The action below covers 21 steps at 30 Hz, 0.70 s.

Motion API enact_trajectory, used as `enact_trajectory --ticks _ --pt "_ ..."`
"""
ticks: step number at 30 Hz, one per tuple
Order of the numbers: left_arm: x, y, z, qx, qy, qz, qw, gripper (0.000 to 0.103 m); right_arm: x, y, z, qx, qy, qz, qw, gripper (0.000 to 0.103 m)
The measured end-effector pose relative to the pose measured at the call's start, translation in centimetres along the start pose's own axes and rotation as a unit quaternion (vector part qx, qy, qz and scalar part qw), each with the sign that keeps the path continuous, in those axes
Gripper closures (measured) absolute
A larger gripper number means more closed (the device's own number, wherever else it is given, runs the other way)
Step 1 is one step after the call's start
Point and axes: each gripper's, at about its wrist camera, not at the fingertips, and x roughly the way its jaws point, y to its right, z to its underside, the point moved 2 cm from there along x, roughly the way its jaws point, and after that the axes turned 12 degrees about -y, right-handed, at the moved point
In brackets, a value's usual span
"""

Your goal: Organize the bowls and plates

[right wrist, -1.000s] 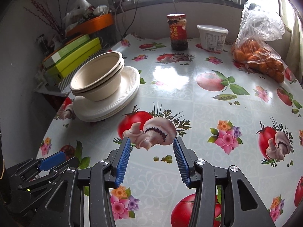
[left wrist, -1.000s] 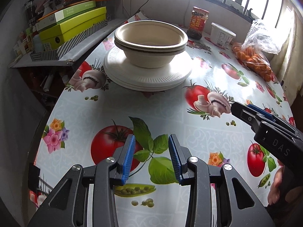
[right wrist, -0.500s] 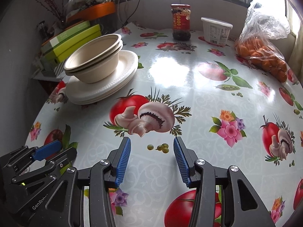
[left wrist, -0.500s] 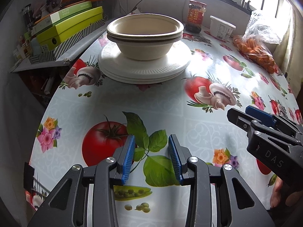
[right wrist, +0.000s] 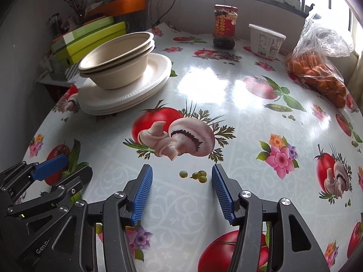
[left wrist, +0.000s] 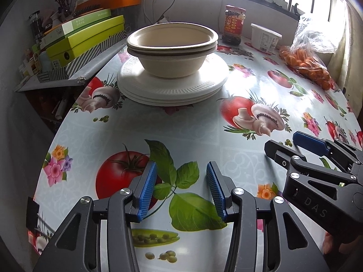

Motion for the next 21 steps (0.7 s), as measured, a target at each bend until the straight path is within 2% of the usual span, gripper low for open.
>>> enact_trajectory --ticks 7,21 --pt "0.12 0.14 0.0 0.0 0.008 0.002 1.0 0.049 0.14 -0.05 -0.14 -0.003 0.0 0.001 1.0 0.042" --pt "0.09 0.18 0.13 -0.004 0.019 -0.001 0.9998 0.048 0.24 0.02 -0.15 -0.001 -0.001 0.007 1.0 0.038"
